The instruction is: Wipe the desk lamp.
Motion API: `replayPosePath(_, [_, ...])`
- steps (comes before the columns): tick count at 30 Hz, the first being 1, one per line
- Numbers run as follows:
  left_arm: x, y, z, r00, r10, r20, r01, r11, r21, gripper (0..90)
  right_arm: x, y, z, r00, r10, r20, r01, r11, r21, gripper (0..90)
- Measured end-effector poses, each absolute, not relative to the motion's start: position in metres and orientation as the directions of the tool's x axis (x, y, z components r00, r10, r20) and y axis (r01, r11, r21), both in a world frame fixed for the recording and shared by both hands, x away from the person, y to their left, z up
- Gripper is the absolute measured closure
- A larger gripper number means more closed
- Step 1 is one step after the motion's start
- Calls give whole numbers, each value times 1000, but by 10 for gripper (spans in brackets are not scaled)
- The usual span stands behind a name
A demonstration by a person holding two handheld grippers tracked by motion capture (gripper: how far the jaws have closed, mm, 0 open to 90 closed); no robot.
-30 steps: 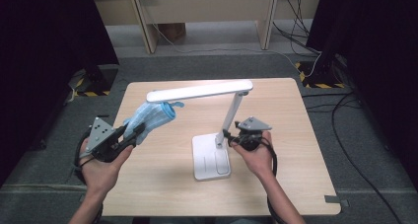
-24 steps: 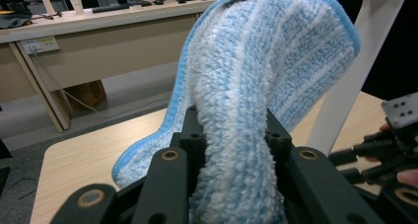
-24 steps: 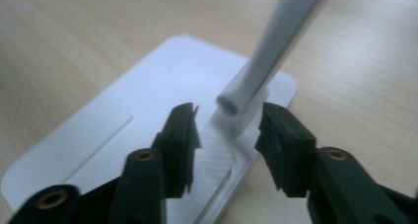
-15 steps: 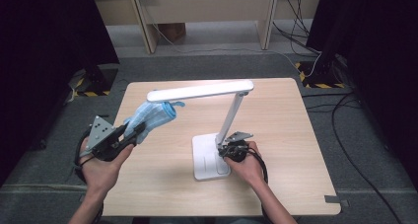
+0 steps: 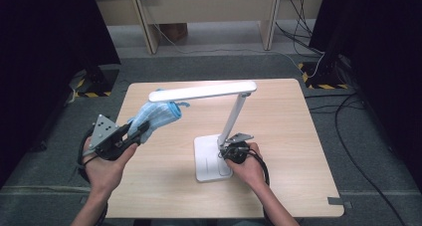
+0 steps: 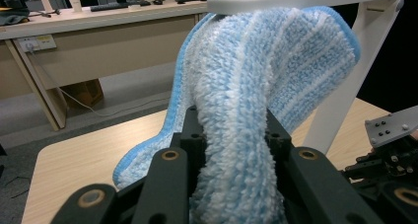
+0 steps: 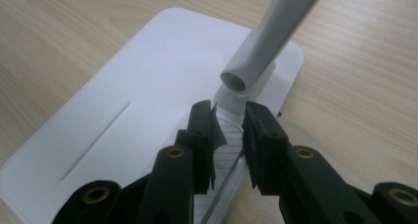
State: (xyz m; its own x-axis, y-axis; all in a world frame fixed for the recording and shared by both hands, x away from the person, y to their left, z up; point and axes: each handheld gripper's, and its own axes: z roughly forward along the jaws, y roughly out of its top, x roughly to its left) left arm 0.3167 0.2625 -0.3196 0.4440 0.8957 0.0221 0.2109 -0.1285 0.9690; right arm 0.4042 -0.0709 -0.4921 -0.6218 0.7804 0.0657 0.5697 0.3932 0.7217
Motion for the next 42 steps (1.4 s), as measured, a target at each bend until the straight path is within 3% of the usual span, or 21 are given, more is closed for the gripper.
replayPosePath(42, [331,229,-308,469,882,37,174,-134,976,711,404,-67,-492,-630,775,51,561,409,720,749])
